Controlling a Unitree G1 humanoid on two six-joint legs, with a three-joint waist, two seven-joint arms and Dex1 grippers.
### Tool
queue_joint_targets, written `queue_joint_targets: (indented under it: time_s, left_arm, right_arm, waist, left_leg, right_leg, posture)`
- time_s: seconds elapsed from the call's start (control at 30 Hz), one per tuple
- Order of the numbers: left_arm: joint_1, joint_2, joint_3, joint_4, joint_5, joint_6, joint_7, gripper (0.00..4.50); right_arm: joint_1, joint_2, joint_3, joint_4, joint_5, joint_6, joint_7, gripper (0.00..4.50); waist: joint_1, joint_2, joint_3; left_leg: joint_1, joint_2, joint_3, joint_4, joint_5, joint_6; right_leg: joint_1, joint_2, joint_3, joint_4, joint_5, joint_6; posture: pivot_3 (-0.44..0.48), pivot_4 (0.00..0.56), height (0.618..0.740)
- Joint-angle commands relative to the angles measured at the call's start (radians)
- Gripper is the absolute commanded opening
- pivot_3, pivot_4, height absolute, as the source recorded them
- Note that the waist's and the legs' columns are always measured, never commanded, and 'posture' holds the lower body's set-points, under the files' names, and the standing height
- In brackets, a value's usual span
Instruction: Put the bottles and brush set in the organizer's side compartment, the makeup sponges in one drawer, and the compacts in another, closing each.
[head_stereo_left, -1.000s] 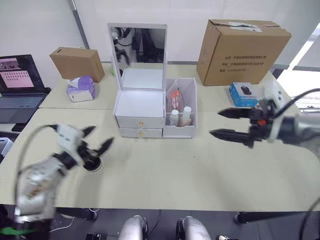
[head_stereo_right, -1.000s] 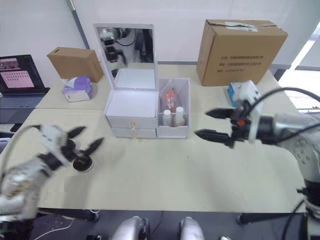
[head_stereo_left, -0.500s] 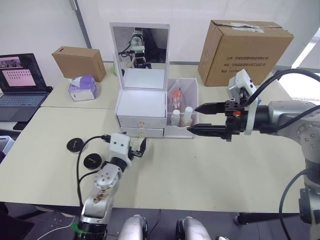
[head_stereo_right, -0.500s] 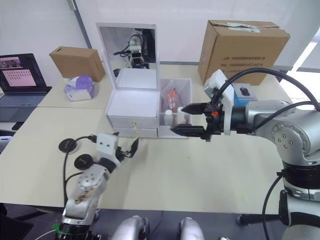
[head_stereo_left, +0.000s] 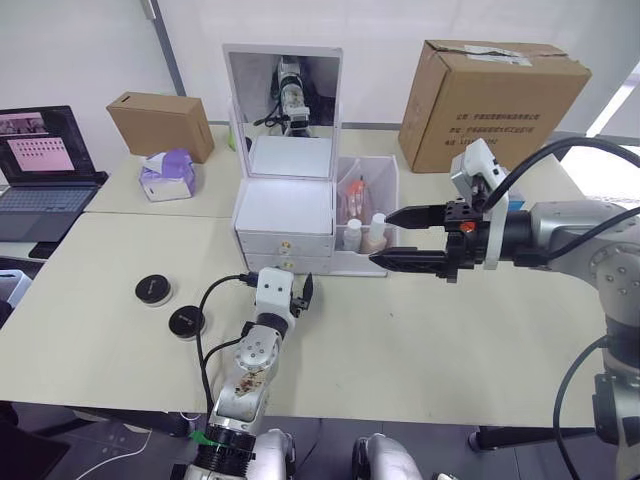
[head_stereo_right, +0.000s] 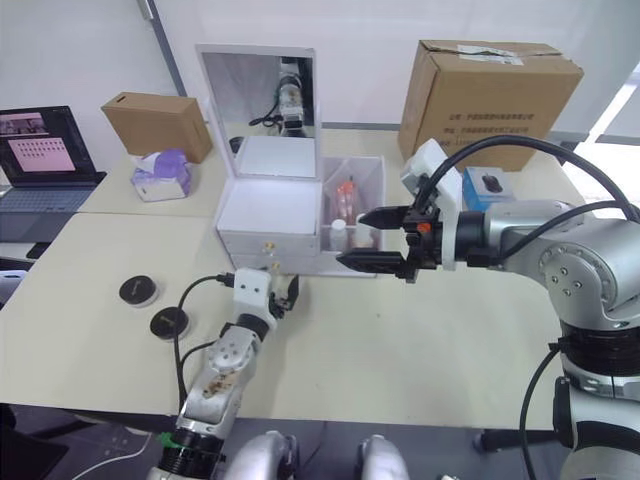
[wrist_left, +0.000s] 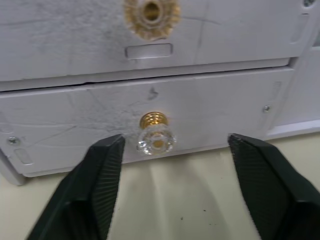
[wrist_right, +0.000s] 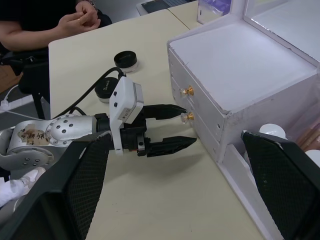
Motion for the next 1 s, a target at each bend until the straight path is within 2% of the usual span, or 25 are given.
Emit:
queue_joint_targets:
  time_s: [0.03,0.2,0.47,0.77,1.0]
  left_arm:
    - [-0.020,-0.013,0.007,-0.015,0.006,-0.044,0.013,2.28]
    - [-0.021,-0.021,0.014,-0.013,-0.001,-0.072,0.016,0.60]
    - [0.047,0.012,-0.004,-0.102,-0.008,-0.042,-0.037,0.55]
    - [0.290,0.179,-0.009,-0.458,-0.136,0.209,-0.228,0.55]
    - [0.349,0.255,-0.009,-0.581,-0.179,0.350,-0.263,0.55]
  right_arm:
    - [0.000,-0.017,-0.038,-0.032,0.026,0.012,-0.005,4.50]
    - [0.003,-0.016,-0.037,-0.042,0.040,0.019,-0.002,4.50]
    - [0.006,-0.010,-0.035,-0.053,0.063,0.017,-0.010,4.50]
    - [0.024,0.020,-0.015,-0.054,0.066,-0.002,-0.020,4.50]
    - [0.022,0.036,0.008,-0.040,0.049,-0.024,-0.004,4.50]
  waist:
    - [0.000,0.000,0.000]
    - [0.000,0.000,0.000]
    - [-0.001,0.000,0.000]
    - [-0.002,0.001,0.000]
    - [0.001,0.001,-0.001]
  left_leg:
    - [0.000,0.000,0.000,0.000,0.000,0.000]
    - [0.000,0.000,0.000,0.000,0.000,0.000]
    - [0.000,0.000,0.000,0.000,0.000,0.000]
    - [0.000,0.001,-0.001,0.000,0.000,0.000]
    - [0.000,0.000,-0.001,0.000,0.000,0.000]
  right_leg:
    - [0.000,0.000,0.000,0.000,0.000,0.000]
    - [0.000,0.000,0.000,0.000,0.000,0.000]
    - [0.000,0.001,0.000,0.000,0.000,0.000]
    - [-0.001,0.001,0.001,0.000,-0.003,0.005]
    - [-0.001,-0.001,-0.001,-0.001,-0.005,0.006]
  posture:
    - [0.000,0.150,0.731]
    - [0.000,0.150,0.731]
    - [0.000,0.150,0.731]
    - [0.000,0.150,0.731]
    - [0.000,0.150,0.731]
